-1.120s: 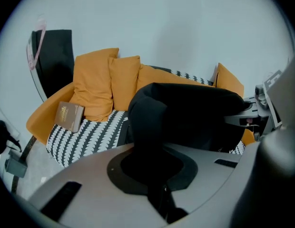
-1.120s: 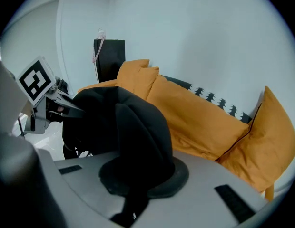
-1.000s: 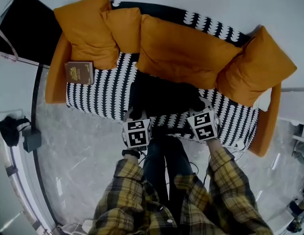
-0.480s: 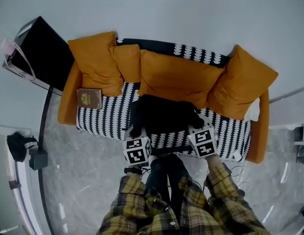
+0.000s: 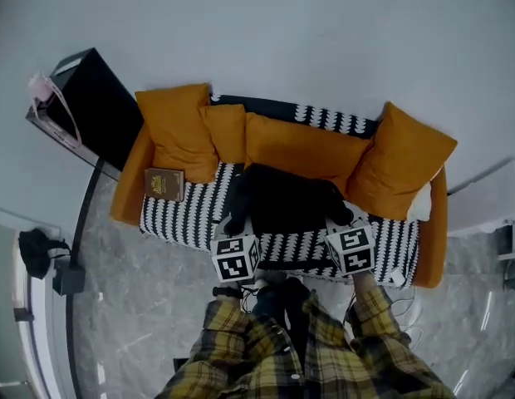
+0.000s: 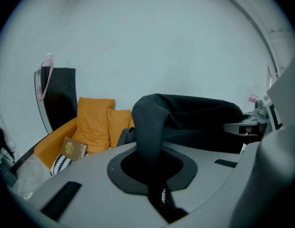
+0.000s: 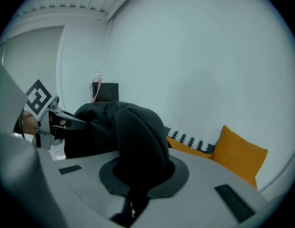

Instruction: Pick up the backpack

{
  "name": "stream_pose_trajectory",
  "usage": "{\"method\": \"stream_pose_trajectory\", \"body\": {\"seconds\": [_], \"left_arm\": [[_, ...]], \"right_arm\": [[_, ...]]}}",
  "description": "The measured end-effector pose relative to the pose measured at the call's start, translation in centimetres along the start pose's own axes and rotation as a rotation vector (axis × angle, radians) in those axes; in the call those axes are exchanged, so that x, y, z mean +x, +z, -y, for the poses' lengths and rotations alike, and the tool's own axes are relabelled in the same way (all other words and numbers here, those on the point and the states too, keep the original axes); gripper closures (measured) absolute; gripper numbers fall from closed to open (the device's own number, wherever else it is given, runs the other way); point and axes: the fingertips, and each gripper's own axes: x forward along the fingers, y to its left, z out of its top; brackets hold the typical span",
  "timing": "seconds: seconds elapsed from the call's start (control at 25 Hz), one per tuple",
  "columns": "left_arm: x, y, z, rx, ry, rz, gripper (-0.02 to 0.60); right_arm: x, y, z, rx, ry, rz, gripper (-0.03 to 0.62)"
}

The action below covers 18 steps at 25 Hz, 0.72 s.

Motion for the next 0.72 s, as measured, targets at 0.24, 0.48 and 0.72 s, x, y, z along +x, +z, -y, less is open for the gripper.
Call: {"method": "stream_pose_trajectory", "body": {"seconds": [0.24, 0.48, 0.72], "left_arm": [[-2.9, 3.7, 0.9, 0.016, -0.036, 0.072, 0.545], [-5.1, 6.8, 1.5, 0.007, -0.055, 0.133, 0.545], [-6.4, 9.3, 2.5, 0.002, -0.097, 0.166, 0.545]], "right_arm": [[-3.2, 3.6, 0.0, 0.028, -0.010, 0.084, 0.563], [-5.8, 6.2, -0.3, 0.050, -0.011, 0.142, 0.563], [-7.8, 8.5, -0.1, 0.074, -0.016, 0.195, 0.563]]}}
